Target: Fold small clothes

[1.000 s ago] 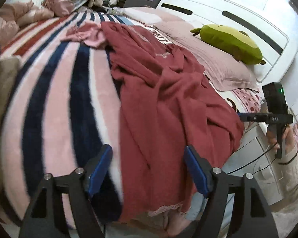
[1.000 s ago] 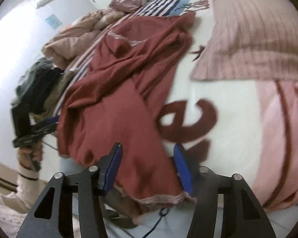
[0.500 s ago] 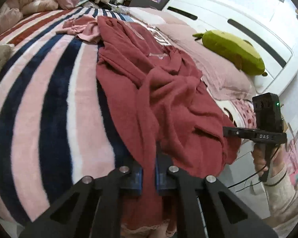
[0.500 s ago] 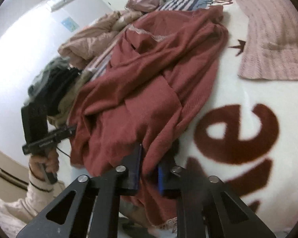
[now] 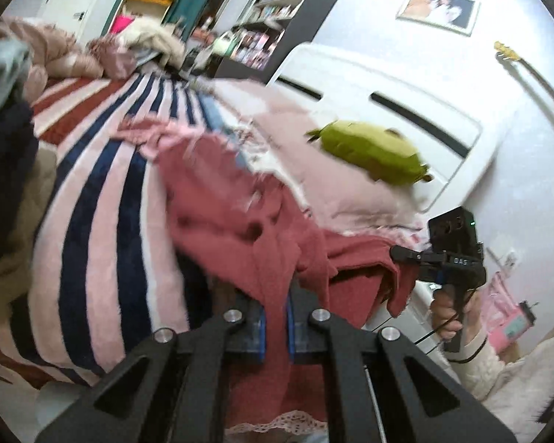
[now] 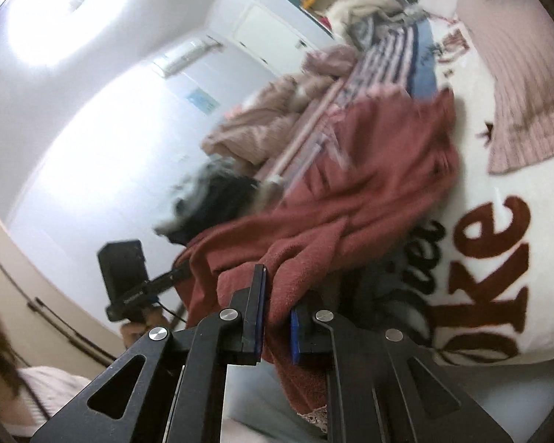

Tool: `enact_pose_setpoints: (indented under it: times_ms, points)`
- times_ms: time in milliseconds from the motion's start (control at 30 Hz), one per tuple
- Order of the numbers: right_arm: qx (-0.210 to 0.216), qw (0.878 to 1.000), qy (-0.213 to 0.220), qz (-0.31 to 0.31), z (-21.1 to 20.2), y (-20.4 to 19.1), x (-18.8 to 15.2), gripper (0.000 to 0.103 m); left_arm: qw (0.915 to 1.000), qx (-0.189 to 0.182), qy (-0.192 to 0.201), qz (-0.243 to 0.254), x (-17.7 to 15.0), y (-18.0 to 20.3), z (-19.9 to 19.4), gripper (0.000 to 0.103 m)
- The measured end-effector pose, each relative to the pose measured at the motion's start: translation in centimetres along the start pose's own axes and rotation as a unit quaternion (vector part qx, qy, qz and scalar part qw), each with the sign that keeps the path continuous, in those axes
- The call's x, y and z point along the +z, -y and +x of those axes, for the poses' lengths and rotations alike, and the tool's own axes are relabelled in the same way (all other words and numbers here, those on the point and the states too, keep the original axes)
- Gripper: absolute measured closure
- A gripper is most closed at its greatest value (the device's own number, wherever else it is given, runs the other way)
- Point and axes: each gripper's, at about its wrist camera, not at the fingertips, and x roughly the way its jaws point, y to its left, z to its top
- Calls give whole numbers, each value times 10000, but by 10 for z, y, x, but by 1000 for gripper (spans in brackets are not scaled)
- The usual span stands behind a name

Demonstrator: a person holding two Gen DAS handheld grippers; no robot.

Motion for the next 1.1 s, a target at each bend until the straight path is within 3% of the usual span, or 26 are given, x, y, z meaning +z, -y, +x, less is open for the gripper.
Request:
enact_pose_setpoints:
  times_ms: [100, 200, 367, 500, 633, 700, 733, 767, 833, 1000, 1100]
  points:
    - [-241, 9994, 177, -157, -5, -16, 12, 98, 9997, 171, 109, 131, 15, 4, -4, 98]
    - [-655, 9973, 258, -201, 10, -15, 36, 98, 9984, 497, 67, 256, 36, -7, 17, 98]
    - [-1389, 9903, 103, -5, 53, 33, 94, 98, 9934, 1104, -229, 184, 81, -58, 95, 97]
    - [-2127, 9761, -362, 276, 101, 88, 126, 98, 9874, 1333, -856, -6, 99, -106, 178, 96]
    - [-2478, 9634, -942, 395, 132, 125, 119, 95, 9817, 1329, -1350, -200, 83, -134, 219, 92]
    - [-2314, 9678, -882, 457, 125, 127, 114, 88, 9854, 1098, -1257, -328, 81, -136, 210, 83]
    - [-2222, 9698, -878, 487, 119, 125, 114, 73, 9872, 964, -1215, -371, 81, -135, 200, 66]
    - [-2174, 9710, -856, 504, 112, 122, 112, 53, 9888, 878, -1137, -398, 82, -134, 188, 44]
    - [-2144, 9730, -769, 380, 92, 109, 107, 40, 9926, 732, -923, -289, 80, -128, 155, 28]
    - [-1908, 9768, -925, 306, 49, 90, 73, 39, 9894, 699, -1245, -244, 55, -127, 116, 27]
    - [-2043, 9708, -1230, 245, 44, 87, 46, 38, 9851, 678, -1561, -256, 25, -128, 113, 27]
